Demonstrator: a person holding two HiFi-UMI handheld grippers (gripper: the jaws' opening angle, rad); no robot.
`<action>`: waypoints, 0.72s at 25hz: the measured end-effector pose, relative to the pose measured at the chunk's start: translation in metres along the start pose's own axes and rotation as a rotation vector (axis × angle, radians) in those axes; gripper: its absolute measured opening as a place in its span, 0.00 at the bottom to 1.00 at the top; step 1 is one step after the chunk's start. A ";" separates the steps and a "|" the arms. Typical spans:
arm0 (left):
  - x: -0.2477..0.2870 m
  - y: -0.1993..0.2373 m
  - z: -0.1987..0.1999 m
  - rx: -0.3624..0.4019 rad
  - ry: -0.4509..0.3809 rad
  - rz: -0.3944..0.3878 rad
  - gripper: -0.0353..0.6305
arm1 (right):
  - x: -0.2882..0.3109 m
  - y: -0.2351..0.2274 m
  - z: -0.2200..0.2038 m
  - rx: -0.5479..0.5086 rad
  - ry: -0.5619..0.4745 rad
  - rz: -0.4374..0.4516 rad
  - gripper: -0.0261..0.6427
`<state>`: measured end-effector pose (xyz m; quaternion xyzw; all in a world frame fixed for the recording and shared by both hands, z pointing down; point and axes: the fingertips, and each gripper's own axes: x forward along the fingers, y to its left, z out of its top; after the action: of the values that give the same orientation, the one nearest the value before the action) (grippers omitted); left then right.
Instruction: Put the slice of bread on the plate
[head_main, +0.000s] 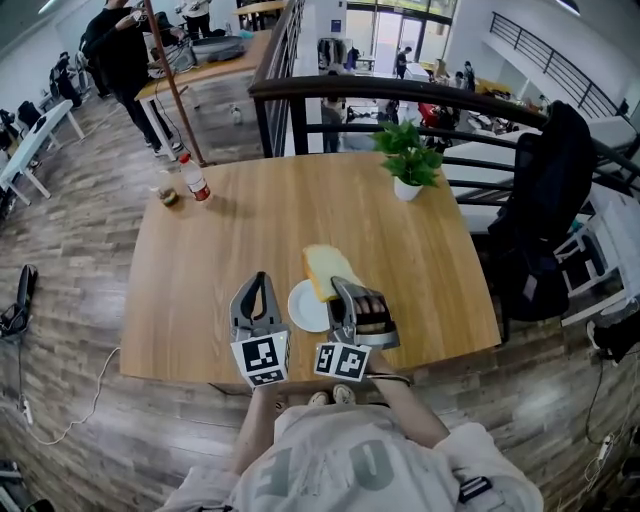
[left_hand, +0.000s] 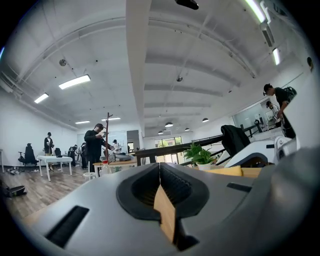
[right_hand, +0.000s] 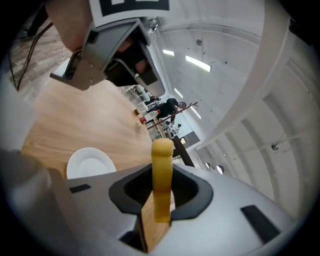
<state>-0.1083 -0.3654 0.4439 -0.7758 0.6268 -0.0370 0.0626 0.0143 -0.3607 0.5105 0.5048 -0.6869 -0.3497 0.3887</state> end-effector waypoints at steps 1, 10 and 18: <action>-0.001 0.002 -0.003 -0.003 0.008 0.004 0.07 | 0.002 0.008 -0.003 -0.009 0.013 0.012 0.18; -0.011 0.009 -0.023 -0.004 0.053 0.008 0.07 | 0.020 0.076 -0.026 -0.120 0.102 0.117 0.18; -0.017 0.019 -0.033 -0.009 0.086 0.025 0.07 | 0.026 0.103 -0.028 -0.198 0.130 0.169 0.18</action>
<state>-0.1347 -0.3541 0.4746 -0.7658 0.6388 -0.0666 0.0325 -0.0097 -0.3626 0.6179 0.4259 -0.6624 -0.3483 0.5084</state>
